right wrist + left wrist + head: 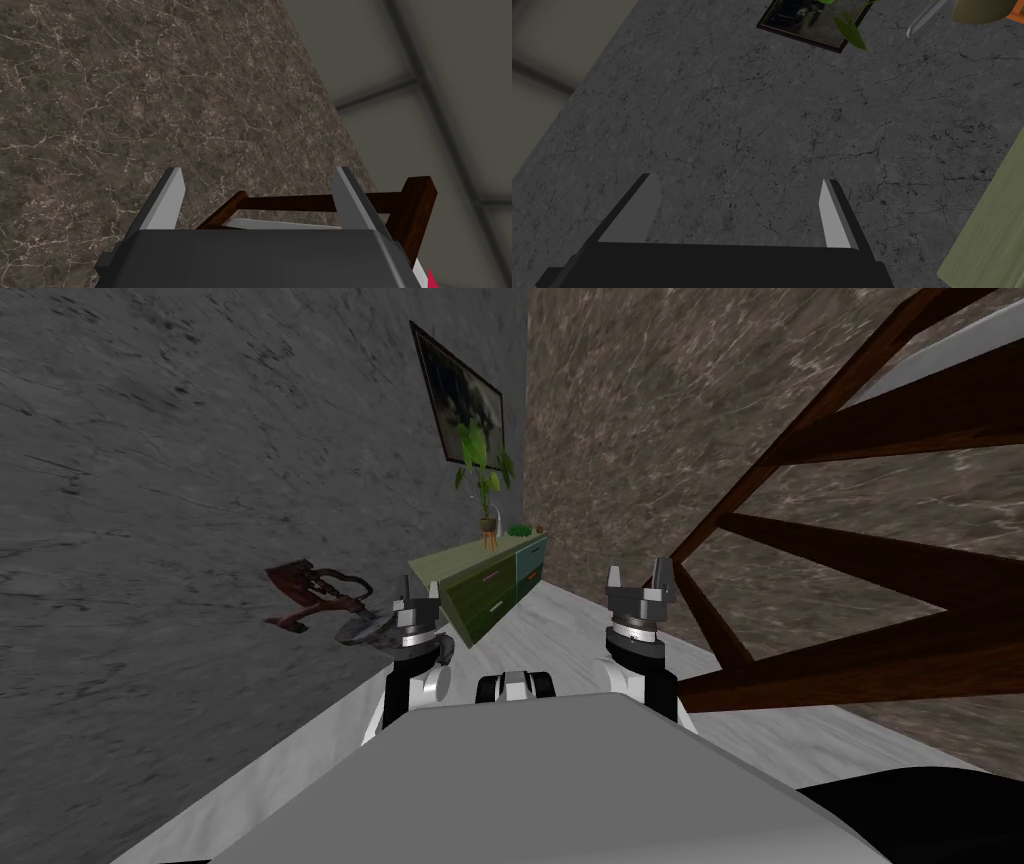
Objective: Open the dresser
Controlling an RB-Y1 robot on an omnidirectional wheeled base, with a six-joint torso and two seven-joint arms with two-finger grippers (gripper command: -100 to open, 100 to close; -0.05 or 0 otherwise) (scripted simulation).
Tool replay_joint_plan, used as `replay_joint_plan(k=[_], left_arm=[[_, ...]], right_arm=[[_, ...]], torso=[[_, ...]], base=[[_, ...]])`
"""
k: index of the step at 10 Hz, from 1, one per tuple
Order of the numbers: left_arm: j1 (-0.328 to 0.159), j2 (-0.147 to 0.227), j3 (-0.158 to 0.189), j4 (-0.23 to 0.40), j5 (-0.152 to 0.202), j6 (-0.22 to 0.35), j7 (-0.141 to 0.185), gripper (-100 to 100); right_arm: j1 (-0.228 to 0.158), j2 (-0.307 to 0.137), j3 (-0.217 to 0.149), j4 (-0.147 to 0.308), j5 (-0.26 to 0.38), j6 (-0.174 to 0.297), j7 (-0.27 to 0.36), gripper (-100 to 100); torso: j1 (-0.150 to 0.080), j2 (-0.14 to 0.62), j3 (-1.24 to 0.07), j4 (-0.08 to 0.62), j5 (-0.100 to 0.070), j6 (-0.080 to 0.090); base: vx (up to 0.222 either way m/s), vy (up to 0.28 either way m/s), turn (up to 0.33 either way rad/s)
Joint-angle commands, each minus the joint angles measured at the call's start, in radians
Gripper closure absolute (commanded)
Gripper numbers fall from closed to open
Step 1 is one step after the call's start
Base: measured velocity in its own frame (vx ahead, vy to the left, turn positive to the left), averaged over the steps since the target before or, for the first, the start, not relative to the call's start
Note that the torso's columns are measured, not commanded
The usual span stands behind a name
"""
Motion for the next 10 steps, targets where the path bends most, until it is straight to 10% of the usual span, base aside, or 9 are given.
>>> replay_joint_plan(k=[1, 10], left_arm=[[-0.002, 0.035, 0.005, 0.008, 0.004, 0.005, 0.002, -100], [-0.04, 0.144, 0.078, 0.132, 0.07, 0.085, 0.033, -100]], right_arm=[[0.0, 0.0, 0.0, 0.0, 0.0, 0.0, 0.0, 0], [0.0, 0.0, 0.0, 0.0, 0.0, 0.0, 0.0, 0]], torso=[[0.0, 0.074, -0.148, 0.074, 0.0, 0.0], [0.0, 0.125, -0.239, 0.122, 0.0, 0.0]], base=[[0.029, -0.017, 0.025], [0.117, -0.08, 0.07]])
